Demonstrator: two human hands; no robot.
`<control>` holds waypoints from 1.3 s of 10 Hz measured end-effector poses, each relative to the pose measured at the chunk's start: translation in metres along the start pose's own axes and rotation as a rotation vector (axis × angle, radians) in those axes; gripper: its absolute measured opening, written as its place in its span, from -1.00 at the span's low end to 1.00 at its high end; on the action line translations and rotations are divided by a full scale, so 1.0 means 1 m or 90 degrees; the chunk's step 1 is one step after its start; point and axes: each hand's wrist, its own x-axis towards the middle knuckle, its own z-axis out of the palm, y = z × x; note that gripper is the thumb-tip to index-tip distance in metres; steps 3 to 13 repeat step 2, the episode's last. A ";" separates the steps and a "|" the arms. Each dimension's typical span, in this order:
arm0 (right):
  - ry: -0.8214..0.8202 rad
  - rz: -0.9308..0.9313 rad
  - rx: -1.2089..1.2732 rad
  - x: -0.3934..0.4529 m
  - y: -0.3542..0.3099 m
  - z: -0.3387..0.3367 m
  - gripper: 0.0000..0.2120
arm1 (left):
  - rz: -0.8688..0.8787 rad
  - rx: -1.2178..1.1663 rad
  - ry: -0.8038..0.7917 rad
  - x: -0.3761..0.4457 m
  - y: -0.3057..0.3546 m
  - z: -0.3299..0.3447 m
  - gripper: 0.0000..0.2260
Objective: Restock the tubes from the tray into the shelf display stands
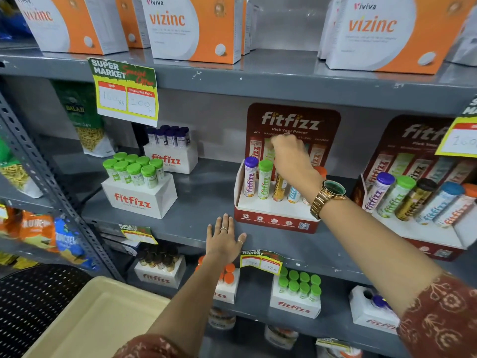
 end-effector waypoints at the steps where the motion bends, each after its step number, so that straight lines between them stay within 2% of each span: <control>1: 0.029 -0.006 0.027 -0.018 0.004 -0.007 -0.71 | 0.008 -0.056 -0.010 -0.004 0.002 -0.012 -0.42; 2: 0.081 0.021 0.040 -0.043 0.010 -0.011 -0.73 | 0.062 -0.151 0.138 -0.017 0.007 -0.033 -0.53; 13: 0.081 0.021 0.040 -0.043 0.010 -0.011 -0.73 | 0.062 -0.151 0.138 -0.017 0.007 -0.033 -0.53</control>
